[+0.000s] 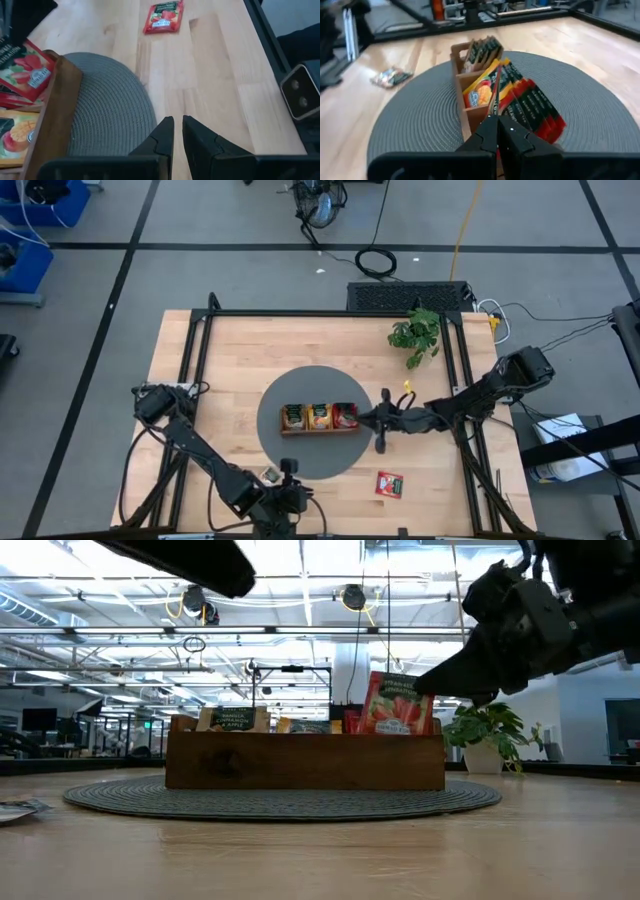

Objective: Pick & Place Tea
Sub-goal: Put the red tea bag into the right section of the wooden organizer, then put the brown tea bag into the left section of the wooden organizer

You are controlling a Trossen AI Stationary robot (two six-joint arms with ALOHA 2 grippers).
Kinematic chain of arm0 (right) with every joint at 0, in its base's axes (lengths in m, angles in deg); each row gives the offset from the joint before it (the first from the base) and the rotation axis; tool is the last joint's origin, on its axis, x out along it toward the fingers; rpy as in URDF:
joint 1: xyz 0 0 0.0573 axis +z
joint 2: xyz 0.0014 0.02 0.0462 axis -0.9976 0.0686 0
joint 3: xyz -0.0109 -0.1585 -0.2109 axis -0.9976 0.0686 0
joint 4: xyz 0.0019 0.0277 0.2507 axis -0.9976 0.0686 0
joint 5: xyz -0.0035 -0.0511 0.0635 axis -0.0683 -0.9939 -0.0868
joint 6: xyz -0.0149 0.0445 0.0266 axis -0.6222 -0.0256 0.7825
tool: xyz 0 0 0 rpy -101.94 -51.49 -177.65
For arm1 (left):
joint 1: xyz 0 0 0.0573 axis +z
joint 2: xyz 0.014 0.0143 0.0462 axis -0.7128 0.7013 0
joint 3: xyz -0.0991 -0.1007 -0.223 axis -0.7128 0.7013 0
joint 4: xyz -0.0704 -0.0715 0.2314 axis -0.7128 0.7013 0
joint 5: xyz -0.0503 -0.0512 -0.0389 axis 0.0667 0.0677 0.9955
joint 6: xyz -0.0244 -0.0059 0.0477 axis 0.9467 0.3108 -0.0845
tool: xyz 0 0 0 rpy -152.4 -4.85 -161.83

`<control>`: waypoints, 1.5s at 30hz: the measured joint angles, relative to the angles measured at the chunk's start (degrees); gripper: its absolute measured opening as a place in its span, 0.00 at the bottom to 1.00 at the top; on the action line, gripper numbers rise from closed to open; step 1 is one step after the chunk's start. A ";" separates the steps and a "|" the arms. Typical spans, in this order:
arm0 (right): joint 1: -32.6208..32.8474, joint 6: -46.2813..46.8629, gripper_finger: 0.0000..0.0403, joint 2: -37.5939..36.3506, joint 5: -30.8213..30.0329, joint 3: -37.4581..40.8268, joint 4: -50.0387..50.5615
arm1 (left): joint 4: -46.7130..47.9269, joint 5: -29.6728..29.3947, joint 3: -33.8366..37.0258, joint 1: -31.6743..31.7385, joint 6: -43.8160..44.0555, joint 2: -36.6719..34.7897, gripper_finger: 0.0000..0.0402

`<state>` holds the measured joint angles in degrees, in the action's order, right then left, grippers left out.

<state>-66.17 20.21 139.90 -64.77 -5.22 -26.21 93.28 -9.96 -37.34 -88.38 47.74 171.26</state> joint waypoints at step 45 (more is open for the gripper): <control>5.21 -12.61 0.44 -10.88 -4.47 -13.77 29.21 | -0.60 -0.76 0.04 -1.42 -4.55 0.00 0.12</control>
<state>-60.97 7.60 129.02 -69.24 -19.00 3.00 92.69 -10.71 -37.30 -89.80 43.19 171.26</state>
